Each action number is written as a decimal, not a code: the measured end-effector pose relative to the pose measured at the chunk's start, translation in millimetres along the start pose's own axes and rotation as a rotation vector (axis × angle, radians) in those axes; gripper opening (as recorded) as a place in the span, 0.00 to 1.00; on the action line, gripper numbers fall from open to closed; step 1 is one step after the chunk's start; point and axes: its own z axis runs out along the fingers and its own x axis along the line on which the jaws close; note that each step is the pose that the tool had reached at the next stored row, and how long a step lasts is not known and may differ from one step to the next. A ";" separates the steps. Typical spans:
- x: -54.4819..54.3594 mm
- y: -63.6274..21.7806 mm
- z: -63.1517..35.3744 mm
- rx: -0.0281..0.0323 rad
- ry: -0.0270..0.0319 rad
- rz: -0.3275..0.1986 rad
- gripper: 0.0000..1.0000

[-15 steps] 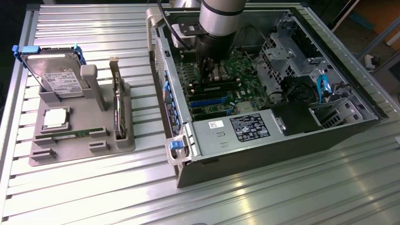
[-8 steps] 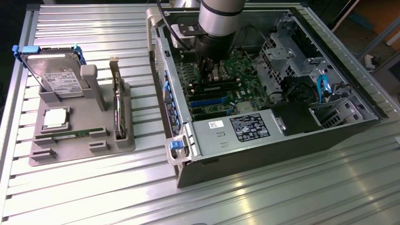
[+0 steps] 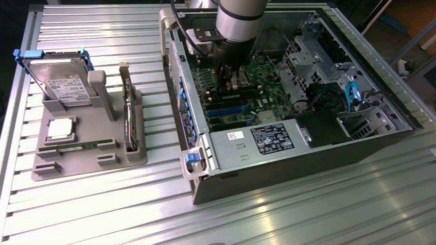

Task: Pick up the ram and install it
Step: 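Press down the ram until it locks into place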

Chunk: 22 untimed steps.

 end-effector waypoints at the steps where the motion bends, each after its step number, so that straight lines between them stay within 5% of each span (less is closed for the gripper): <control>1: 0.0 0.0 0.0 0.0000 0.0000 0.000 0.11; 22: 1.8 0.0 2.7 0.0002 -0.0002 0.000 0.11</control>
